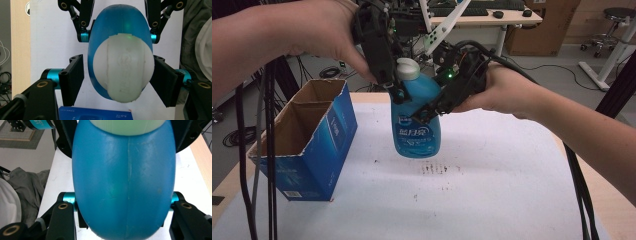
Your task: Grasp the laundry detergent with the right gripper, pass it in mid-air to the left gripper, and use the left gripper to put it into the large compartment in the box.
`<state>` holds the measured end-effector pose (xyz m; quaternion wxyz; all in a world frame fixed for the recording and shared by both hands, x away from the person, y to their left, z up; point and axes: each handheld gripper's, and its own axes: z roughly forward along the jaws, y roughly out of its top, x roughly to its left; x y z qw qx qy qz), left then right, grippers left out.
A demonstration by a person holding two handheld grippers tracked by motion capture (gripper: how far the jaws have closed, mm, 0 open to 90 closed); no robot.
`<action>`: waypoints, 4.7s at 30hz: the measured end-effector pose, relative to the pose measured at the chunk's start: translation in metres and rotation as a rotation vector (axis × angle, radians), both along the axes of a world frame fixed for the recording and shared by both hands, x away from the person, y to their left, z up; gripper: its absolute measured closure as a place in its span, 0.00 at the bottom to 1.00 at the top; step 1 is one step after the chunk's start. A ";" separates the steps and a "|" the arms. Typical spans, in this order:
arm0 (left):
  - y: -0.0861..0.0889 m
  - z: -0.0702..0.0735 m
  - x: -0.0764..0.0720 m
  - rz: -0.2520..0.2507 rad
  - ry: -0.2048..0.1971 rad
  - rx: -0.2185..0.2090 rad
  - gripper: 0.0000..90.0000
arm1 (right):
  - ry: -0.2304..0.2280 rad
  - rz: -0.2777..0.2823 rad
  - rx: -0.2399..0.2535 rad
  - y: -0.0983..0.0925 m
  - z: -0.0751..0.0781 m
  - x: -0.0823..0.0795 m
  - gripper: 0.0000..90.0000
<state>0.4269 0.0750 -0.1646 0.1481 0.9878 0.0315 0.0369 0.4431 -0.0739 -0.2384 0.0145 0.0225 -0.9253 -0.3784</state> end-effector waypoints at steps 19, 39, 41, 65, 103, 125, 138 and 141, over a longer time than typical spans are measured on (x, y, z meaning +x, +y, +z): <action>-0.005 -0.003 -0.004 -0.011 -0.013 0.017 0.40 | -0.001 0.005 -0.009 0.002 0.002 -0.002 0.51; -0.003 -0.001 -0.006 0.001 -0.016 -0.002 0.42 | 0.002 -0.001 0.012 0.003 0.003 -0.003 0.50; -0.002 -0.001 -0.005 0.002 -0.014 -0.004 0.42 | 0.005 -0.003 0.021 0.003 0.004 -0.002 0.50; 0.050 0.023 -0.007 0.211 0.024 -0.073 0.42 | 0.018 -0.208 -0.083 -0.049 -0.011 0.021 0.13; 0.202 0.062 -0.034 0.817 -0.075 -0.103 0.43 | -0.011 -0.557 -0.197 -0.186 -0.023 0.063 0.13; 0.210 0.021 -0.030 0.852 -0.035 -0.029 0.43 | -0.003 -0.559 -0.193 -0.190 -0.025 0.065 0.13; 0.211 -0.028 -0.024 0.854 0.005 -0.001 0.43 | -0.003 -0.557 -0.201 -0.188 -0.025 0.064 0.13; 0.210 -0.040 -0.023 0.851 0.017 0.012 0.43 | -0.006 -0.558 -0.199 -0.188 -0.024 0.064 0.13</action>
